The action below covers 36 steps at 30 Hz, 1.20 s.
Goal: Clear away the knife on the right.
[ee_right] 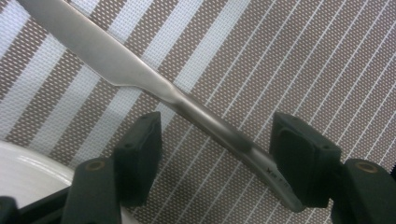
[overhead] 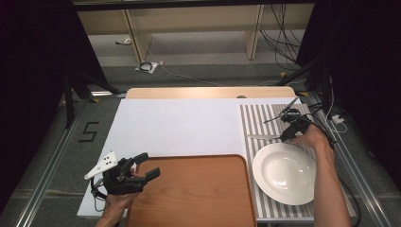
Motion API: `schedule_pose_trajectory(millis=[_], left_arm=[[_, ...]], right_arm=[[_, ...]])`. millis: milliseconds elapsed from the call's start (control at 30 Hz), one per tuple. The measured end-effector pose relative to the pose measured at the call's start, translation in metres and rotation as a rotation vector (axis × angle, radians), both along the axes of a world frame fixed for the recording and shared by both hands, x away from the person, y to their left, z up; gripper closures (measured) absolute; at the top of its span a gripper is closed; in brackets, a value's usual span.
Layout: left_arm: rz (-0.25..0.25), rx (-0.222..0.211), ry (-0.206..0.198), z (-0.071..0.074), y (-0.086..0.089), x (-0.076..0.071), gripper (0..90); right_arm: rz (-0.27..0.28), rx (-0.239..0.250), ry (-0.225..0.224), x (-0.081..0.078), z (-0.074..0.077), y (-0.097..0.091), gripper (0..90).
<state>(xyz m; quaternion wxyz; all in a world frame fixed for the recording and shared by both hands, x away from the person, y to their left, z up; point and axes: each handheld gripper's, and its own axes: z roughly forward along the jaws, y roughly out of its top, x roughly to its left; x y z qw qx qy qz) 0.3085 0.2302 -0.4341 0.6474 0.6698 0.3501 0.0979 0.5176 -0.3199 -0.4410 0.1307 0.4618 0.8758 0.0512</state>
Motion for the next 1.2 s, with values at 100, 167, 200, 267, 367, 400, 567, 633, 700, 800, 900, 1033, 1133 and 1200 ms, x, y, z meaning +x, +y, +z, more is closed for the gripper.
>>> schedule_pose_trajectory(millis=[100,167,200,267,367,400,567,633,700,800,900,1033,1133,1200], left_arm=[[-0.004,0.002,0.0,0.0,0.0,0.0,15.7],[-0.002,0.003,0.0,0.0,0.0,0.0,15.7],[-0.002,0.003,0.0,0.0,0.0,0.0,15.7],[-0.002,0.0,0.0,0.0,0.0,0.0,15.7],[-0.006,-0.001,0.0,0.0,0.0,0.0,15.7],[-0.007,-0.001,-0.001,0.0,-0.001,0.0,15.7],[-0.01,0.003,-0.003,0.0,-0.001,0.0,15.8],[-0.01,0.002,-0.003,0.0,-0.001,0.0,15.7],[-0.011,0.001,-0.003,0.0,-0.001,0.0,15.8],[-0.01,0.005,-0.002,0.0,-0.001,0.0,15.8],[-0.008,0.005,-0.002,0.001,-0.001,0.0,15.8],[-0.009,0.004,-0.003,0.001,-0.001,-0.001,15.8],[-0.008,0.008,-0.002,0.001,-0.001,-0.001,15.8],[-0.007,0.005,-0.001,0.001,-0.001,-0.001,15.8]], right_arm=[[0.008,-0.028,0.016,0.003,-0.002,0.001,38.0],[0.007,-0.028,0.023,0.004,-0.003,0.001,39.6],[0.008,-0.03,0.029,0.005,-0.003,0.001,40.3],[0.009,-0.046,0.038,0.006,-0.004,0.001,40.4],[0.014,-0.053,0.045,0.007,-0.005,0.001,40.6],[0.015,-0.052,0.045,0.008,-0.005,0.001,41.2],[0.023,-0.05,0.061,0.01,-0.006,0.002,43.9],[0.027,-0.07,0.072,0.011,-0.008,0.002,44.5],[0.033,-0.067,0.076,0.011,-0.009,0.002,45.3],[0.04,-0.07,0.083,0.013,-0.009,0.002,45.5],[0.046,-0.066,0.09,0.014,-0.009,0.002,47.0],[0.052,-0.075,0.101,0.016,-0.009,0.004,47.5],[0.054,-0.082,0.108,0.016,-0.009,0.005,47.8],[0.051,-0.075,0.113,0.017,-0.009,0.004,48.0]])
